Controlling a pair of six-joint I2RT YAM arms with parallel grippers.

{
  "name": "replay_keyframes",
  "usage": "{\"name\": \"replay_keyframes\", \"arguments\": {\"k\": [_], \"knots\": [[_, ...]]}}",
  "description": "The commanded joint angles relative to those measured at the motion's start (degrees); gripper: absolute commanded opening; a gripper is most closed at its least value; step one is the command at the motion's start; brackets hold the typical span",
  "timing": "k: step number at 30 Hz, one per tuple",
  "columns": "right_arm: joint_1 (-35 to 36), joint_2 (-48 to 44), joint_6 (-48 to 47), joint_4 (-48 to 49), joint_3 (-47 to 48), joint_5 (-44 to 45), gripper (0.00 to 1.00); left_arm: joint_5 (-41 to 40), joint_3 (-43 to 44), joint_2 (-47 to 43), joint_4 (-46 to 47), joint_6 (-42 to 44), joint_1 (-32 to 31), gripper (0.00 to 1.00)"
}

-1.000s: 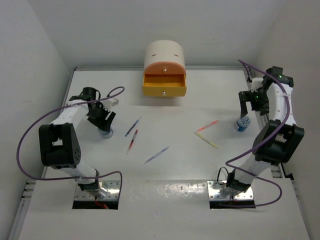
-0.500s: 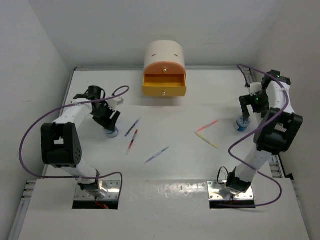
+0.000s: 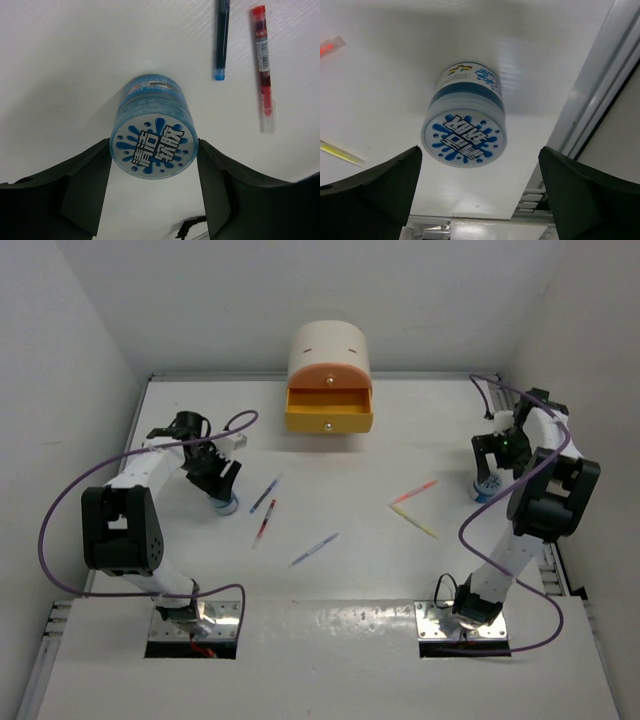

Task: Sort the stationery into containers
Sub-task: Grab a piece of stationery with the right arm

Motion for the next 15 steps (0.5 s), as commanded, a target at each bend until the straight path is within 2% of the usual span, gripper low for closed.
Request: {"name": "replay_keyframes", "arguments": {"k": [1, 9, 15], "knots": [[1.4, 0.2, 2.4, 3.8, -2.2, -0.9, 0.98, 1.9, 0.7, -2.3, 1.0, -0.3, -0.2, 0.22], [2.4, 2.0, 5.5, 5.3, -2.3, -0.8, 0.88, 1.7, 0.1, -2.2, 1.3, -0.1, -0.2, 0.22], [2.6, 3.4, 5.6, 4.2, -1.5, -0.6, 0.65, 1.4, -0.1, -1.8, 1.6, 0.0, -0.2, 0.22]]}}
